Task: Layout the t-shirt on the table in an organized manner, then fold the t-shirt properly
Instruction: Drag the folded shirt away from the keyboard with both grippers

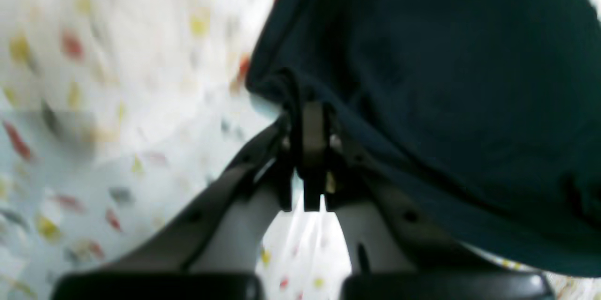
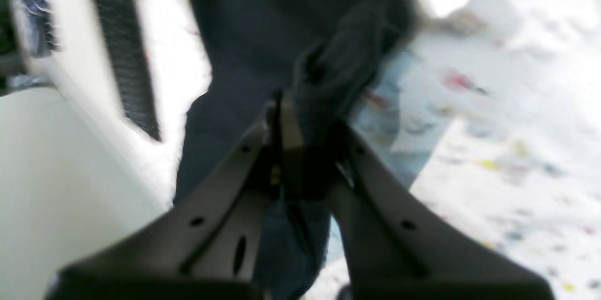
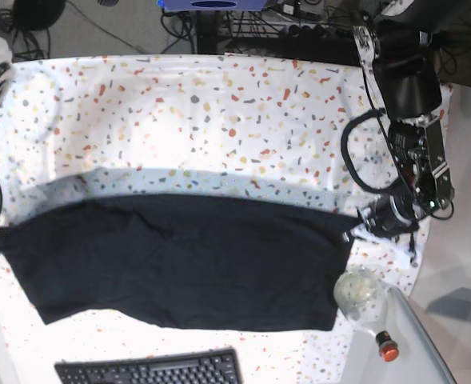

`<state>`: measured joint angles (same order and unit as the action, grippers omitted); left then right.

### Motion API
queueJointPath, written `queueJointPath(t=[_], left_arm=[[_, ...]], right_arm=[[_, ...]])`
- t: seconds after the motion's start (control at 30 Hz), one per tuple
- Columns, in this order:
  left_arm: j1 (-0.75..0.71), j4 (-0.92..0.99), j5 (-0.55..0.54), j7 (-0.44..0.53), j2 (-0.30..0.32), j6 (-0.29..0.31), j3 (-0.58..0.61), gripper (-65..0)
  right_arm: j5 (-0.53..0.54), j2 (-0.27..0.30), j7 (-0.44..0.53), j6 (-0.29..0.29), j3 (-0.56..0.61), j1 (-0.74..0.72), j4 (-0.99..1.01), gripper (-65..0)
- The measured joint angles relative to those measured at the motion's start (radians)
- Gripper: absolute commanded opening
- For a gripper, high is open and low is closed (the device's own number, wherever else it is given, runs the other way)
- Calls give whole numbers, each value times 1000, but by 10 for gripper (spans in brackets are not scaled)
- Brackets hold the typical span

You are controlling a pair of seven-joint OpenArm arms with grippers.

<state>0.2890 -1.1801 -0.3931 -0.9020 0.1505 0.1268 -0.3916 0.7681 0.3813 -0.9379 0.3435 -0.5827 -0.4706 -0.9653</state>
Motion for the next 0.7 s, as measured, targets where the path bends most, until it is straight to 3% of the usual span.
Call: queueJointPath(t=[0.1,0.2,0.33,0.4,0.53,0.7], left_arm=[[100,63,-12,-2,11,-15,-2,-650],[168,146,-18,-2,2,-116,1,-650],[137,143,-22,-9,5,-138,2,-650],[77,98,-24,-7,10,-142,0,-650],[-80,-57,-32,-19,11,-135,6,-650],[-284,-212,-29,16,10,-134,7,-650]], right_arm=[[-33,36,50,61,-5,-93,150,-650],[-141,37,55,68,-4,-139,251,-650],[-169,47,-34,62,-7,-128,235,-650],[-164,48,-52,-14,-9,-68,156,-650],[-171,42,-87,-76,-13,92,4,-650],[-161,9,-61,-147,-10,249,-102,-650]])
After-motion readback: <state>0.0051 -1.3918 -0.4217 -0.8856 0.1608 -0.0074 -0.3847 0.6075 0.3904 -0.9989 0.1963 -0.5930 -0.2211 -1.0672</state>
